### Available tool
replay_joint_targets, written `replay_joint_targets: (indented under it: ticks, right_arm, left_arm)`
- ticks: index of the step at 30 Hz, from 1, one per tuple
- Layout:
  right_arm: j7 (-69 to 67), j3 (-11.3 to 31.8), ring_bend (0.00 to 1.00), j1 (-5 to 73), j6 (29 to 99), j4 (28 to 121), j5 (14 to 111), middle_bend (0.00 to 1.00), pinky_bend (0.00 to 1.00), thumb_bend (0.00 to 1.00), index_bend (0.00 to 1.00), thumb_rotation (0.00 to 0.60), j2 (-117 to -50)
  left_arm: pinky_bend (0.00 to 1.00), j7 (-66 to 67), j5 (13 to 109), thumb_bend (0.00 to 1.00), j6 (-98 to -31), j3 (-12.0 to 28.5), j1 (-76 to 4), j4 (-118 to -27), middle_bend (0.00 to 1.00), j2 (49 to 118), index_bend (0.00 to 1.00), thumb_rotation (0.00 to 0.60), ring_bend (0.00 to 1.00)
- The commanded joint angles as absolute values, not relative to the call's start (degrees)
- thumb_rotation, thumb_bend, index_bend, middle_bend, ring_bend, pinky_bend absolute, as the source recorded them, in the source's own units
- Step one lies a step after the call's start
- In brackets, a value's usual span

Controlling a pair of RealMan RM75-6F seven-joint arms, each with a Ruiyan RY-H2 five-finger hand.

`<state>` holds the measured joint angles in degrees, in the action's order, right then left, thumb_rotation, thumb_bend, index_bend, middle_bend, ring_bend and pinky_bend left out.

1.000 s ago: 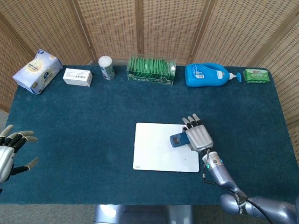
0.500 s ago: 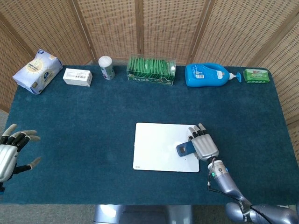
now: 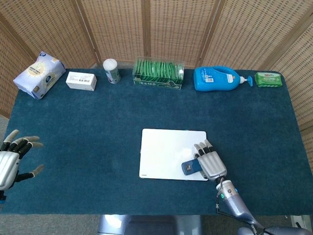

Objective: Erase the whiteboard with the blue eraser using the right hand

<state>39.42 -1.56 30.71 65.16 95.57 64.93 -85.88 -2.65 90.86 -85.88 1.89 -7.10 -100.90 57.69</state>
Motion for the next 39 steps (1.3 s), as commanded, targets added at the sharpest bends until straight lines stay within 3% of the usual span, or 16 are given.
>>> replay_joint_targets:
  ticks: [1, 25, 39]
  right_arm:
    - [40.0, -2.3, 0.0, 30.1, 65.7, 96.5, 65.8, 0.12, 0.0, 0.4, 0.75, 0.6, -86.2]
    - [36.3, 0.5, 0.0, 30.8, 62.4, 91.4, 65.5, 0.12, 0.0, 0.4, 0.75, 0.6, -84.1]
    - [36.9, -1.6, 0.0, 27.6, 65.4, 93.6, 66.8, 0.13, 0.0, 0.4, 0.75, 0.6, -83.6]
  left_arm:
    - [0.08, -2.8, 91.0, 0.26, -85.8, 1.9, -7.2, -100.9, 0.28, 57.8, 0.36, 0.6, 0.26]
    - [0.08, -2.8, 91.2, 0.26, -86.8, 1.7, -6.6, -101.0, 0.28, 57.4, 0.36, 0.6, 0.26]
    - [0.08, -2.8, 91.5, 0.26, -86.2, 1.8, -7.1, -101.0, 0.28, 57.7, 0.36, 0.6, 0.26]
